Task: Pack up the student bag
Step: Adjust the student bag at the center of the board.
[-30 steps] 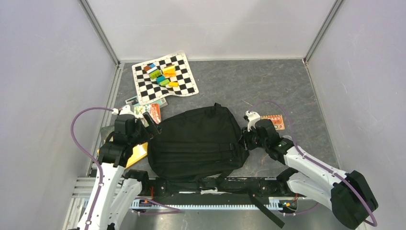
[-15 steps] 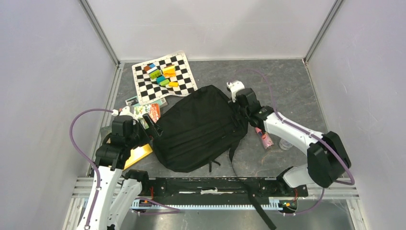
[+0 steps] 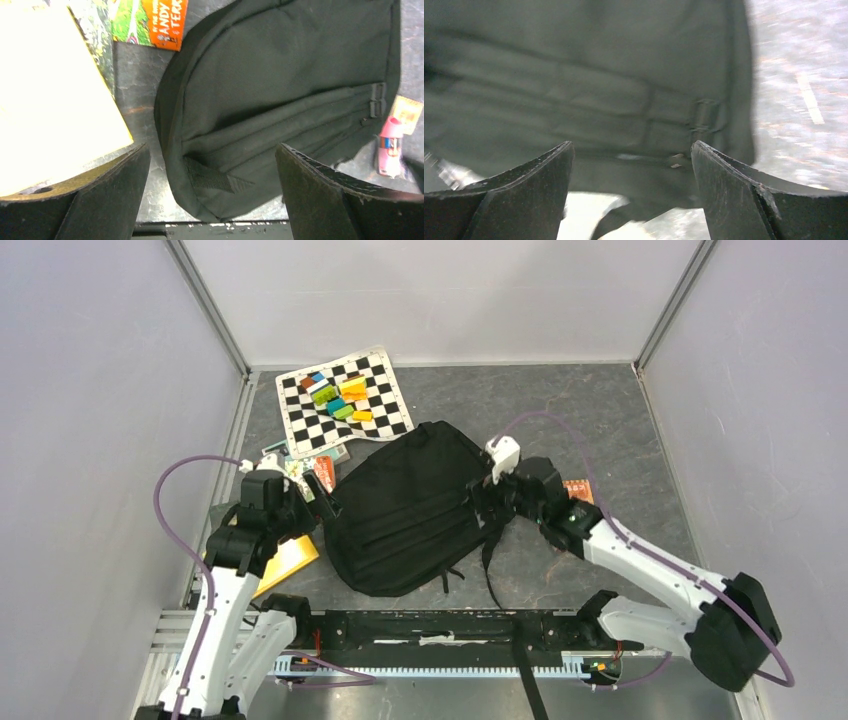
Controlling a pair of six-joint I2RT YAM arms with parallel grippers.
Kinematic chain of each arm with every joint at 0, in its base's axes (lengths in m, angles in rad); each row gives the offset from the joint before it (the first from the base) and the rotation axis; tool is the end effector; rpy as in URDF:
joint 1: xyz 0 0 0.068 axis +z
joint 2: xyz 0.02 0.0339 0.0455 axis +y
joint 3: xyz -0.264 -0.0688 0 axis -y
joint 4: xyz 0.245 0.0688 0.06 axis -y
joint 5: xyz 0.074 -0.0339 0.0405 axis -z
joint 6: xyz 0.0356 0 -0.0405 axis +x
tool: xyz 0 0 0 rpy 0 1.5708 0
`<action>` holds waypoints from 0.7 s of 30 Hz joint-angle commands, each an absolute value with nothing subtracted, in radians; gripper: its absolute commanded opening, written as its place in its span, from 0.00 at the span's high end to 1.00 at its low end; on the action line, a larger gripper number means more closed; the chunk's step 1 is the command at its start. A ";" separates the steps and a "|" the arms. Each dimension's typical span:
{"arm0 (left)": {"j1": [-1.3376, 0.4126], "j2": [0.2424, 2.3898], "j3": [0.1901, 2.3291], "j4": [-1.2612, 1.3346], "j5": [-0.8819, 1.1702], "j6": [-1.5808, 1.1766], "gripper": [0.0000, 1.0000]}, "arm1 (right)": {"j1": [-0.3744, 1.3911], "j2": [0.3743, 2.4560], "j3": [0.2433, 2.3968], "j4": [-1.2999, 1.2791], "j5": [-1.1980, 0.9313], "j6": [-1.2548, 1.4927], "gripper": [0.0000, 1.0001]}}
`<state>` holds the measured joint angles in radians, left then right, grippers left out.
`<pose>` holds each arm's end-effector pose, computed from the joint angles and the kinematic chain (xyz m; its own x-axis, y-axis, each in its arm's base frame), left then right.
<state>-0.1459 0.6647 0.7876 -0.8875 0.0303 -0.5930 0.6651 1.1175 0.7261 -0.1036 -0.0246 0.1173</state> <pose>0.1256 -0.0195 0.2901 -0.6613 -0.4674 -0.5867 -0.2443 0.8737 -0.4207 0.1963 0.1551 0.2608 -0.4454 -0.2007 -0.8726 -0.5859 0.8023 0.1146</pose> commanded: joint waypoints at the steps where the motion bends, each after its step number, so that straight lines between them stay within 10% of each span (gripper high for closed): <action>1: -0.141 0.731 0.818 -0.739 -0.071 -0.498 0.00 | 0.785 1.019 0.603 0.023 -0.110 0.255 0.08; 21: -0.141 0.700 0.737 -0.600 -0.313 -0.433 0.00 | 1.362 1.562 0.876 0.418 0.171 0.321 0.22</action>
<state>-0.1459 0.7040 0.7296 -0.6342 -0.2604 -0.4686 1.3544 1.4666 0.7429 0.3149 0.1581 0.3660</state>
